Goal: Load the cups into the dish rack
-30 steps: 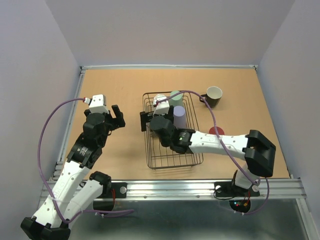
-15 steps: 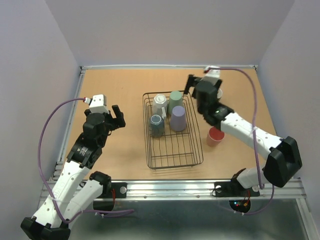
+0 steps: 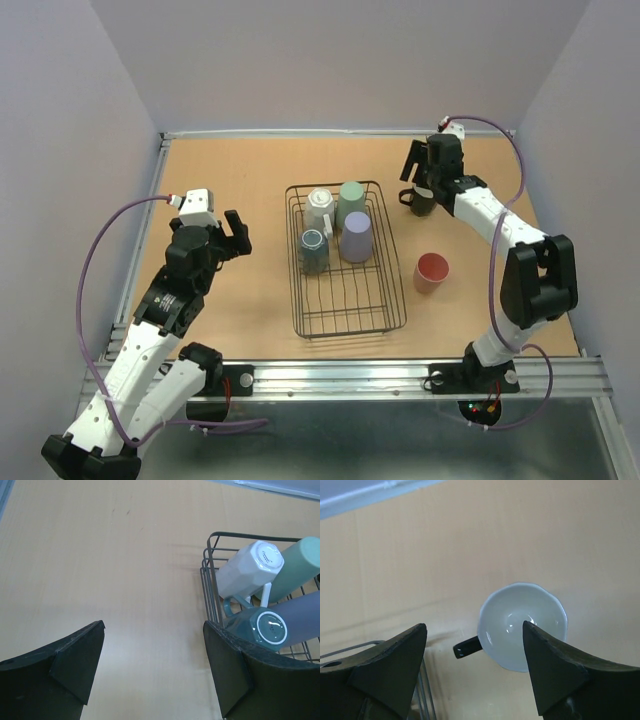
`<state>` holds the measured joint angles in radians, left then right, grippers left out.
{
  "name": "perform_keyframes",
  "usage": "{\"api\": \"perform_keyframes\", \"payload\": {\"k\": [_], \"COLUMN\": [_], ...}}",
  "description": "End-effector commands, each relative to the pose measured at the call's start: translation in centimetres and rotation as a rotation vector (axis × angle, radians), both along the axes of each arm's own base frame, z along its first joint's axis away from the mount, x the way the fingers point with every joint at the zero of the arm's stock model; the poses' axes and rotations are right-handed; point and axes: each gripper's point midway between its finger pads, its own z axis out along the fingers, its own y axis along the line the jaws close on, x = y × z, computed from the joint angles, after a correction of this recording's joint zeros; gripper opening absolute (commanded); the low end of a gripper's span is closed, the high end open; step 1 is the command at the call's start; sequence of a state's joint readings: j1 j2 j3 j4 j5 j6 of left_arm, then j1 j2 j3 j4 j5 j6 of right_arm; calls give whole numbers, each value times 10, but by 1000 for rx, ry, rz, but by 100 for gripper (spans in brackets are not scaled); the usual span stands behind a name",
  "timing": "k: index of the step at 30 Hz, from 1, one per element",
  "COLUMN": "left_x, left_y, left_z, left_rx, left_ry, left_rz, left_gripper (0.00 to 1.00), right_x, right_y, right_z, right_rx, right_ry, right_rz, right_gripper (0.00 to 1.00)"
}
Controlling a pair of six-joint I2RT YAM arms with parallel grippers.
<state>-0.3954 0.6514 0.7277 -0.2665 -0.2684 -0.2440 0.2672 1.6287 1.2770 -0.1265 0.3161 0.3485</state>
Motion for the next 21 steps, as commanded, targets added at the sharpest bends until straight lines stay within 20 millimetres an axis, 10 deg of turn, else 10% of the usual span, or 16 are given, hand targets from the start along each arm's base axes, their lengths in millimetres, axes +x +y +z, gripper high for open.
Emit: {"api": "perform_keyframes", "payload": {"k": [1,21], "left_x": [2,0], "left_y": [0,-2], "left_z": [5,10], "left_rx": [-6,-19], "left_ry": [-38,-62], "left_rz": [-3,-25], "left_gripper": [91,91], "right_x": [11,34], "right_y": [6,6], "right_z": [7,-63], "right_rx": [77,45], "right_ry": [15,152], "right_rz": [42,6], "right_gripper": [81,58]}}
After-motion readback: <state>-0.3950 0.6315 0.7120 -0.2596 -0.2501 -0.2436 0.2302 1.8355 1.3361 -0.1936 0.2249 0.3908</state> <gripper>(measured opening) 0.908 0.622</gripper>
